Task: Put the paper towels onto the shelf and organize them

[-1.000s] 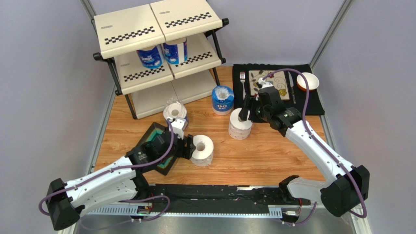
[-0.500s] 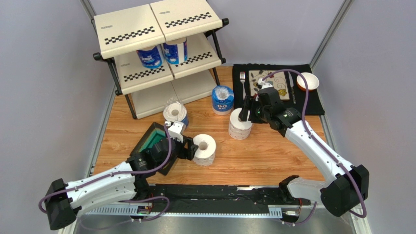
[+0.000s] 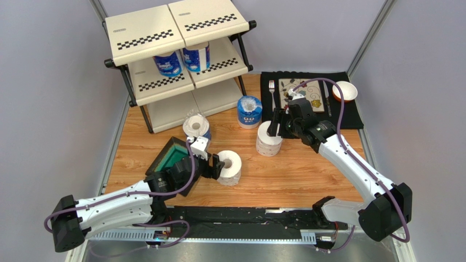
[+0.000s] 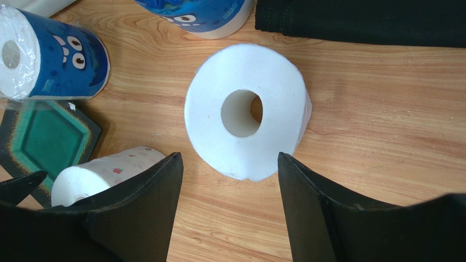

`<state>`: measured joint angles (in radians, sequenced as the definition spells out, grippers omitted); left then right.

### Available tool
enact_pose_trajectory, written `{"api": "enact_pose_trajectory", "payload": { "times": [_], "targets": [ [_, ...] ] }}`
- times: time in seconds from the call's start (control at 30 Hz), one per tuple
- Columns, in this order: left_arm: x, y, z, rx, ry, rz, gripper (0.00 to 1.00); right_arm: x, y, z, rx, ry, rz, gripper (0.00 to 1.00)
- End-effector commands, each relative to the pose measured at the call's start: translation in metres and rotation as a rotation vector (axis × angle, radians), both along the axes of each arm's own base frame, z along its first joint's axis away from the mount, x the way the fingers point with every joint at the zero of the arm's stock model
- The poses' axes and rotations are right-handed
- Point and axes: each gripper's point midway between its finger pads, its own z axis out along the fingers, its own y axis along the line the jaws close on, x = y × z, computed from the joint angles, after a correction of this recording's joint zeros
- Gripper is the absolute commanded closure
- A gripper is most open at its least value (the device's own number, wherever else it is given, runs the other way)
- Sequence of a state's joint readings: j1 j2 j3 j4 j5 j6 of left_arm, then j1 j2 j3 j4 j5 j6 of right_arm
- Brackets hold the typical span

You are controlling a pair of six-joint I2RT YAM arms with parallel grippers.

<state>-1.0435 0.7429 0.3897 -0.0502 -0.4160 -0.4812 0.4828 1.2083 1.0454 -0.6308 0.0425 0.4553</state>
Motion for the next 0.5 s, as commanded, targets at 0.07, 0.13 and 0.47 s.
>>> {"api": "enact_pose_trajectory", "payload": {
  "times": [0.07,0.13,0.47],
  "targets": [
    [0.0065,-0.0021,0.0040,0.038,-0.049,0.029,0.17,0.0034,0.0020,0.0068,0.014,-0.030,0.006,0.32],
    [0.0076,-0.0024,0.0035,0.042,-0.052,0.037,0.17,0.0043,0.0018,0.0072,0.013,-0.031,0.005,0.32],
    [0.0091,-0.0002,-0.0016,0.079,-0.063,0.077,0.17,0.0042,0.0028,0.0069,0.015,-0.029,0.011,0.33]
  ]
}}
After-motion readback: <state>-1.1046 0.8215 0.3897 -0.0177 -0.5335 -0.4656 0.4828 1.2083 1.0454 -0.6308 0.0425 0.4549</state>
